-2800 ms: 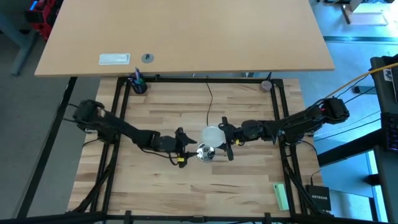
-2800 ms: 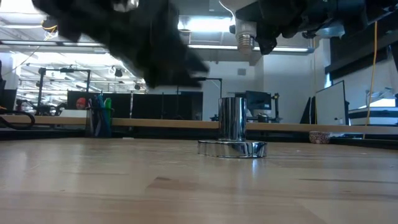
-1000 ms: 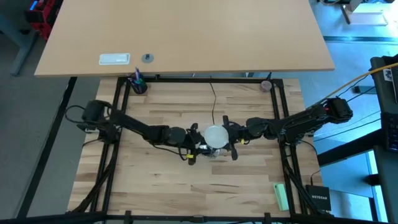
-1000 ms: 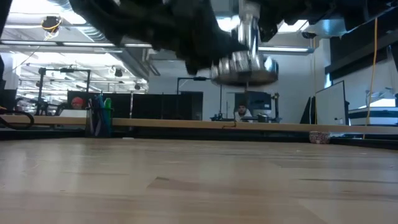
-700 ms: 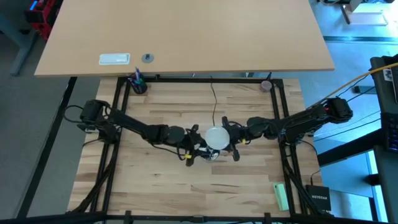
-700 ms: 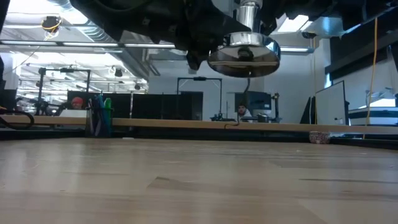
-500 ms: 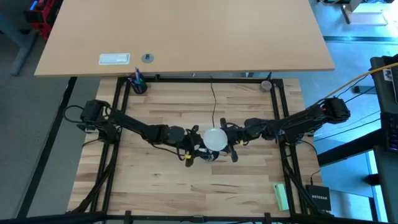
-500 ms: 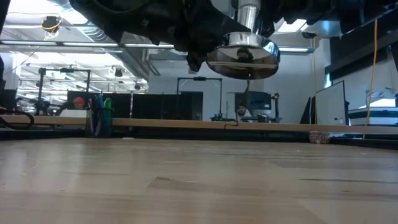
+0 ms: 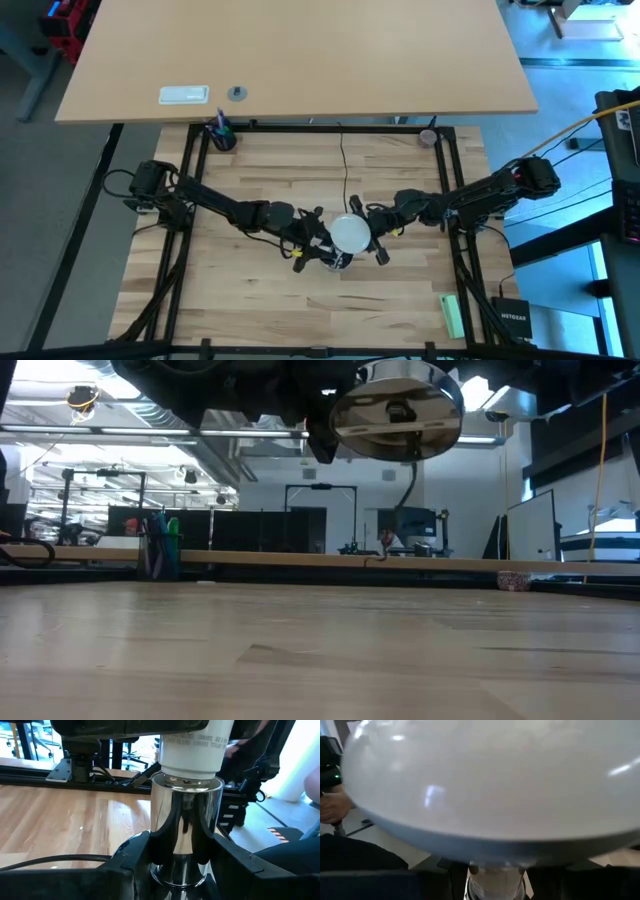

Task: Screw lightbulb
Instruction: Insert the lightbulb into the lamp

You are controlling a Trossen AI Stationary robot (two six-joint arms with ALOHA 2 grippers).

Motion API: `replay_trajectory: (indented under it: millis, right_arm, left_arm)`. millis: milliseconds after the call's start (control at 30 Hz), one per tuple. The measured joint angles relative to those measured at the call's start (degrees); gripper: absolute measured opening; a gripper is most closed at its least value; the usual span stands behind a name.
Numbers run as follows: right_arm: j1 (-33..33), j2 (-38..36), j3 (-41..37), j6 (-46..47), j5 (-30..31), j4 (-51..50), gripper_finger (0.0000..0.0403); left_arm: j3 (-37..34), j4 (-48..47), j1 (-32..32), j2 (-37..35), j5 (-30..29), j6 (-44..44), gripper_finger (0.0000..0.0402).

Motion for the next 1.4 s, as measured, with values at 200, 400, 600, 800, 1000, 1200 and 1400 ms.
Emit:
replay_trajectory:
  millis: [200, 400, 600, 800, 1000, 1200, 1400]
  right_arm:
    - [-0.04, 0.0, -0.02, 0.0, 1.04, -0.33, 0.016]
    - [0.02, 0.17, -0.23, 0.4, 2.96, 0.44, 0.016]
    - [-0.04, 0.37, -0.46, 1.45, 4.7, 0.52, 0.016]
    - [-0.04, 0.39, -0.48, 1.68, 6.72, -0.04, 0.016]
    - [0.0, 0.39, -0.48, 1.65, 10.15, -0.02, 0.016]
    - [0.11, 0.31, 0.99, 1.74, 16.7, -4.71, 0.016]
    - [0.02, 0.26, 3.07, 1.77, 12.15, -8.43, 0.016]
  left_arm:
    - [0.0, -0.05, 0.04, -0.01, -0.04, -0.27, 0.0153]
    - [0.12, -2.97, 0.03, -0.33, -2.31, 0.96, 0.0153]
    - [0.39, -9.06, 0.02, -0.76, -7.25, 2.73, 0.0153]
    - [-1.33, -8.43, 0.23, -0.76, -9.19, 2.63, 0.0153]
    - [-1.44, -8.8, 0.84, -0.66, -9.45, 2.96, 0.0153]
    - [-1.68, -8.82, 1.31, -0.44, -10.09, 2.2, 0.0153]
    - [-1.73, -7.64, 1.29, -0.34, -7.46, 1.83, 0.0153]
